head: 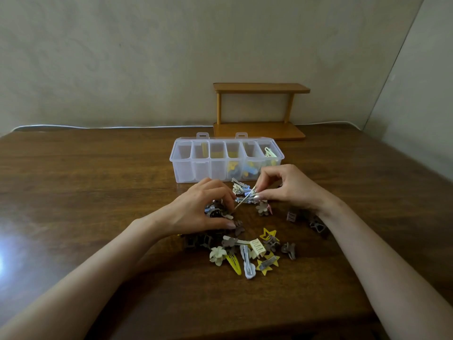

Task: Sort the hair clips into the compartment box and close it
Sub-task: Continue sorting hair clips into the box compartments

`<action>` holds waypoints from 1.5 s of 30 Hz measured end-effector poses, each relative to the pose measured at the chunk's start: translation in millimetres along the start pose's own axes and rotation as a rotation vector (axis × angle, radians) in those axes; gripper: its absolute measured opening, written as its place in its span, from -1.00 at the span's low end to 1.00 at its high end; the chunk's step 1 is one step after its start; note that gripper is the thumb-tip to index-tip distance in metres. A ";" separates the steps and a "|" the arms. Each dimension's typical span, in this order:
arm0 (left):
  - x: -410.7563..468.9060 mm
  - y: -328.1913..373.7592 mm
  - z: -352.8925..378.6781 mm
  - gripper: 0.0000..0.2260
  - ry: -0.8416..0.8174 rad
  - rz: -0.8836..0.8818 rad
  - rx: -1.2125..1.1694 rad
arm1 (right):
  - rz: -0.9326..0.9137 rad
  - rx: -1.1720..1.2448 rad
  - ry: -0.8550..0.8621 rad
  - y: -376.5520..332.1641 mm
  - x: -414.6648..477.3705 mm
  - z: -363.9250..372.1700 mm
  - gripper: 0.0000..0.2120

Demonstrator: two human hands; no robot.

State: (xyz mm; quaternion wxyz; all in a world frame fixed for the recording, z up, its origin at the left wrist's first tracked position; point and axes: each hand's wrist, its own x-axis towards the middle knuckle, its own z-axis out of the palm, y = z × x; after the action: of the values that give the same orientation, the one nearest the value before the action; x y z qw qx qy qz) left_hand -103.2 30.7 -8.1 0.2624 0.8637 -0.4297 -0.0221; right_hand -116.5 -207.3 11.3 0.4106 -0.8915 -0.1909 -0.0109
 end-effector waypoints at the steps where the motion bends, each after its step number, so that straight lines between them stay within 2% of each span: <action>1: 0.1 -0.7 0.2 -0.63 -0.006 0.000 0.001 | -0.002 -0.004 0.012 1.0 0.1 -0.5 -0.89; 7: -1.3 -0.7 -2.1 -0.66 -0.096 0.030 0.007 | 0.010 0.048 0.219 5.0 -1.0 -7.8 -0.92; 12: -4.2 0.9 -6.9 -0.63 -0.213 0.021 0.033 | 0.038 0.107 0.603 9.1 0.0 -13.6 -0.94; 15: -4.7 3.1 -6.8 -0.60 -0.230 0.015 0.052 | 0.081 0.012 0.816 17.3 2.7 -14.8 -0.96; 19: -5.0 3.7 -6.6 -0.62 -0.238 0.018 0.058 | 0.150 -0.168 0.926 20.8 13.2 -11.6 -0.95; 22: -4.9 6.0 -6.1 -0.65 -0.235 0.026 0.049 | 0.169 -0.360 0.913 14.5 23.7 -9.0 -0.92; 26: -4.7 8.4 -6.7 -0.66 -0.230 0.028 0.036 | 0.226 -0.488 0.710 12.5 29.7 -1.8 -0.80; 34: -3.3 11.8 -7.1 -0.72 -0.225 0.042 0.046 | 0.202 -0.422 0.707 16.1 19.6 2.3 -0.78; 41: -2.6 7.3 -4.5 -0.87 -0.158 0.024 0.108 | 0.196 -0.384 0.711 19.0 17.5 3.2 -0.77; 45: -1.8 7.1 -4.7 -0.88 -0.101 0.004 0.117 | 0.155 -0.327 0.745 20.5 13.2 5.2 -0.82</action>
State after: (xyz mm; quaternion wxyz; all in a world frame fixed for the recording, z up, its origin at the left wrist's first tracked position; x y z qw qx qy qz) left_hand -108.3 30.6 -1.0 0.1895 0.8744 -0.4448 -0.0402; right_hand -97.7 -211.2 -4.7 0.3040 -0.8920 0.0428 -0.3319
